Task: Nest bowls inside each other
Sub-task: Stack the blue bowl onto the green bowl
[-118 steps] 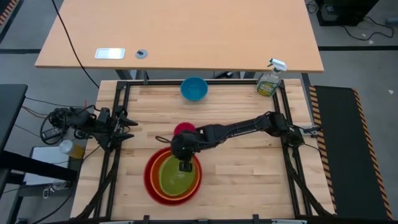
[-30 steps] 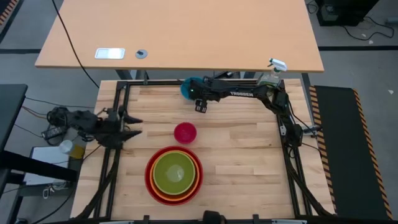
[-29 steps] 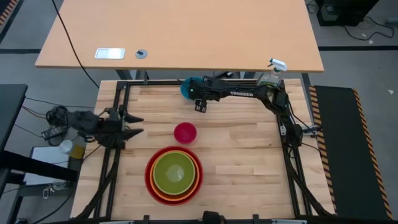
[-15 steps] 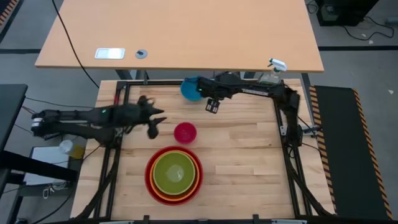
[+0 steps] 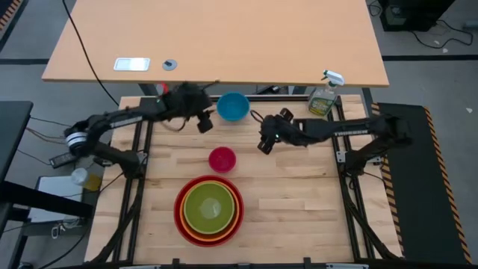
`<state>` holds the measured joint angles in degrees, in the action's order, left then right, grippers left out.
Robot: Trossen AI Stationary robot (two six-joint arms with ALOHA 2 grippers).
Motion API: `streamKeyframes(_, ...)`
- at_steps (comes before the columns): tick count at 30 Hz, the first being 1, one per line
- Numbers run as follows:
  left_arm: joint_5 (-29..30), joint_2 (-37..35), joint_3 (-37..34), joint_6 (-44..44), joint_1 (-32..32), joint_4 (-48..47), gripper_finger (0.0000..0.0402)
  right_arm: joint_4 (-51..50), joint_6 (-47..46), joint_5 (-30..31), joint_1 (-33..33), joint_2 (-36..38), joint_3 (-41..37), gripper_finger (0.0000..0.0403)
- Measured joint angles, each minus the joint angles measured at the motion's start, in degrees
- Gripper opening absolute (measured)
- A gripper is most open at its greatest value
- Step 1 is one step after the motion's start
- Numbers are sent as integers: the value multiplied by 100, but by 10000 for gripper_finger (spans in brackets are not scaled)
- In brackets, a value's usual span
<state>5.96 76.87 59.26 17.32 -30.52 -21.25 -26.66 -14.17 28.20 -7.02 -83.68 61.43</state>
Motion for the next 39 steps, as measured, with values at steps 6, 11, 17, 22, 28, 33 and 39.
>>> streamKeyframes(6,-788,1088,621,725,-309,71,150,558,-178,620,391,38,-177,232)
streamKeyframes(11,-774,1727,739,1242,-188,40,150,837,-125,631,527,38,-177,232)
streamKeyframes(17,-127,2083,759,1815,166,55,164,910,-42,632,546,38,-178,232)
streamKeyframes(22,198,2177,759,2104,393,301,213,986,-44,630,548,38,-180,232)
streamKeyframes(28,292,2477,761,2100,442,519,265,1116,-23,576,589,38,-180,232)
streamKeyframes(33,968,2863,755,2192,516,836,269,1180,-23,523,620,38,-182,232)
streamKeyframes(39,1192,3225,757,2404,540,1041,269,1263,6,521,627,38,-182,232)
